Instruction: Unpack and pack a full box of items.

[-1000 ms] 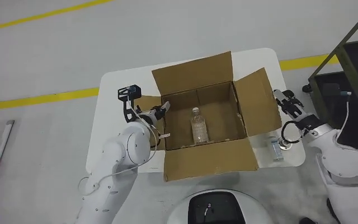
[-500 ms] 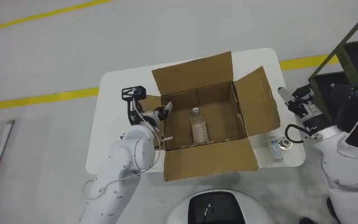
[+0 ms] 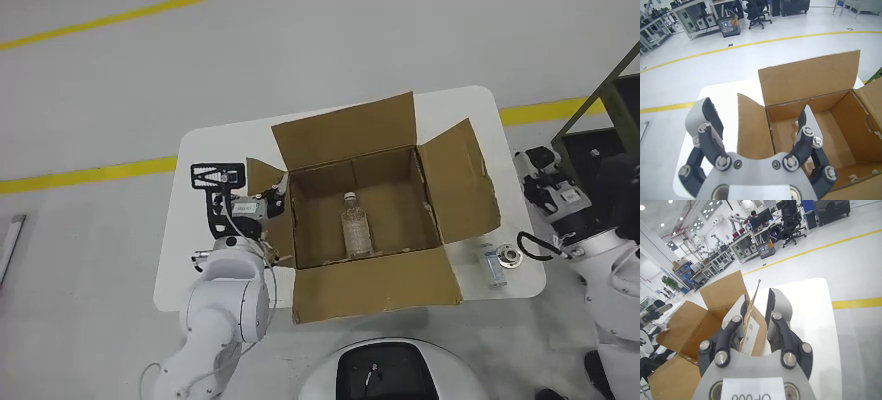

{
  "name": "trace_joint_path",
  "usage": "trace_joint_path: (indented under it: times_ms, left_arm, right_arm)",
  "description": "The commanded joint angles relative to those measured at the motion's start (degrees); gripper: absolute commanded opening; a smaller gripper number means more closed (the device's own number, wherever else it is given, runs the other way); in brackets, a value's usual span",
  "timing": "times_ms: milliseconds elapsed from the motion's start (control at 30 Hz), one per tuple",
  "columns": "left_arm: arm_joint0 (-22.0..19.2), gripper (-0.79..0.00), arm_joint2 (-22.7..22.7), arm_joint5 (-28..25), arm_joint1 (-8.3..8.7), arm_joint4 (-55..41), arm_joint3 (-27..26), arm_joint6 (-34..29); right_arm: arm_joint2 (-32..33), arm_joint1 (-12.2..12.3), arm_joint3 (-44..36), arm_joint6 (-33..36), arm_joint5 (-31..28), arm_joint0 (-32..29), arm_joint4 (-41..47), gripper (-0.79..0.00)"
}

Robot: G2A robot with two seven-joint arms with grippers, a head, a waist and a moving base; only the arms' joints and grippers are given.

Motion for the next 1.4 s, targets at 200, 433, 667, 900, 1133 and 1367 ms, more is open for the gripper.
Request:
trace_joint_path:
  times_ms: [200,433,667,900,1133,1367]
  left_arm:
    - [2.6,0.0,-4.9,-0.2,-0.1,4.4,-5.1,-5.0]
    - [3.1,0.0,-5.2,-0.5,-0.13,4.7,-5.2,-5.5]
    - [3.1,0.0,-5.2,-0.5,-0.13,4.7,-5.2,-5.5]
    - [3.1,0.0,-5.2,-0.5,-0.13,4.7,-5.2,-5.5]
    - [3.1,0.0,-5.2,-0.5,-0.13,4.7,-5.2,-5.5]
    - [3.1,0.0,-5.2,-0.5,-0.13,4.7,-5.2,-5.5]
  right_arm:
    - [4.0,0.9,-4.2,5.9,-3.6,-4.0,-9.4,-0.785]
    - [4.9,1.5,-7.2,10.3,-5.8,-9.2,-21.5,-0.785]
    - [4.8,1.4,-7.5,11.2,-4.4,-10.7,-21.3,-0.785]
    - [4.2,1.5,-7.4,11.5,-5.2,-11.0,-21.5,-0.785]
    - [7.9,2.4,-11.5,30.8,-2.9,-10.1,-26.1,-0.785]
    - [10.3,3.7,-14.4,51.3,-6.4,-5.3,-20.8,-0.785]
